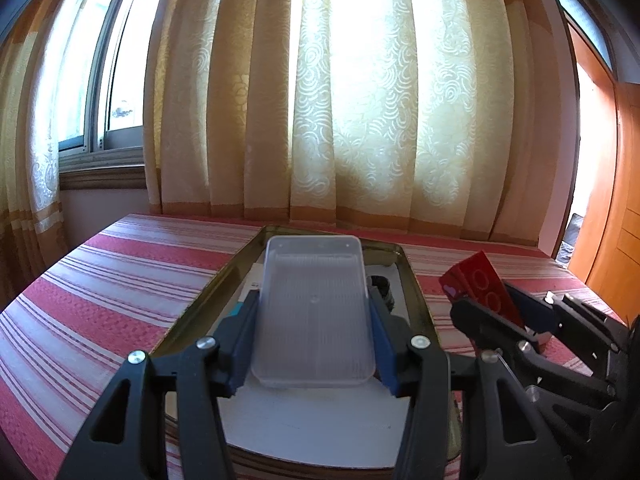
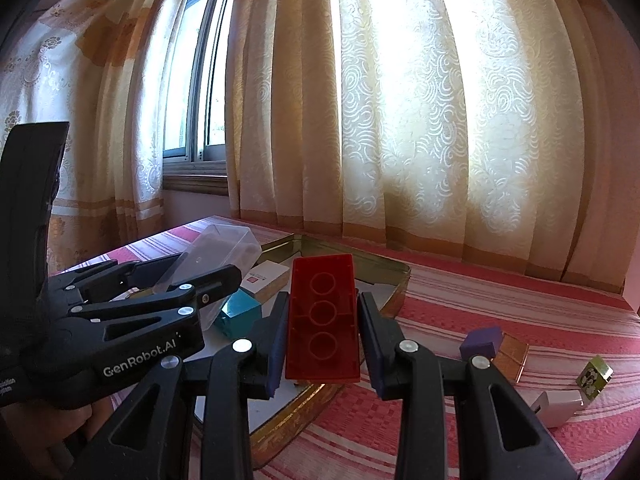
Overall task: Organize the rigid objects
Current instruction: 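Lower and release the red brick with the right tool while the left tool releases the clear box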
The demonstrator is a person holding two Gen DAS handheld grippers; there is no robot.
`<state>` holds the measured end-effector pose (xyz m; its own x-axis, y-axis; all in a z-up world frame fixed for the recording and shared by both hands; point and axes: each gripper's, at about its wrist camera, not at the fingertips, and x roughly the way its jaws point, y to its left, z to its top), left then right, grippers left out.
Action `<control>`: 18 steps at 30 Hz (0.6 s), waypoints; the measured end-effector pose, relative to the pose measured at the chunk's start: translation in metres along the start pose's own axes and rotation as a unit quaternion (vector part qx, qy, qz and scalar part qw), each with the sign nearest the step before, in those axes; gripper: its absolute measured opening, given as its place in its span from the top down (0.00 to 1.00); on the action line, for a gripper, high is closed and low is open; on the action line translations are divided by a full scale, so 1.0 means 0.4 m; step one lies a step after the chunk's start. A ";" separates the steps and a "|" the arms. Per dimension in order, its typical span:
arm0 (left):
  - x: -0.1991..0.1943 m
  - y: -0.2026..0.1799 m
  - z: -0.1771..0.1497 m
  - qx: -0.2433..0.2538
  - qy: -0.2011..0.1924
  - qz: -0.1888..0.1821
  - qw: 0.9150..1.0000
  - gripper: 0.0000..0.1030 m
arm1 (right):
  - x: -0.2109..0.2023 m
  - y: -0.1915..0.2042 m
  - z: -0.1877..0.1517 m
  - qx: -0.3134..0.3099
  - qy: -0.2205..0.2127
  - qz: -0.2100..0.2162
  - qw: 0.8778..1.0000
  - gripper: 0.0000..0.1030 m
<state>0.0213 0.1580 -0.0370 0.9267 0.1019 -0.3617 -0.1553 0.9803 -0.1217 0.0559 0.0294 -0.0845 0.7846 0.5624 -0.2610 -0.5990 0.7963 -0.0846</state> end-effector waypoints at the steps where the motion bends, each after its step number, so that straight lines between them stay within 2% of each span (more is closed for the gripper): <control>1: 0.004 0.003 0.001 -0.001 0.003 0.004 1.000 0.50 | 0.004 0.000 0.001 0.000 0.002 0.001 1.000 0.65; 18: 0.041 0.033 0.003 -0.001 0.033 0.008 0.999 0.50 | 0.047 0.009 0.011 0.000 0.023 0.016 1.000 0.65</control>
<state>0.0351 0.1730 -0.0434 0.8995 0.1060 -0.4239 -0.1702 0.9785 -0.1165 0.0693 0.0437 -0.0854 0.7571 0.5769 -0.3066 -0.6235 0.7782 -0.0751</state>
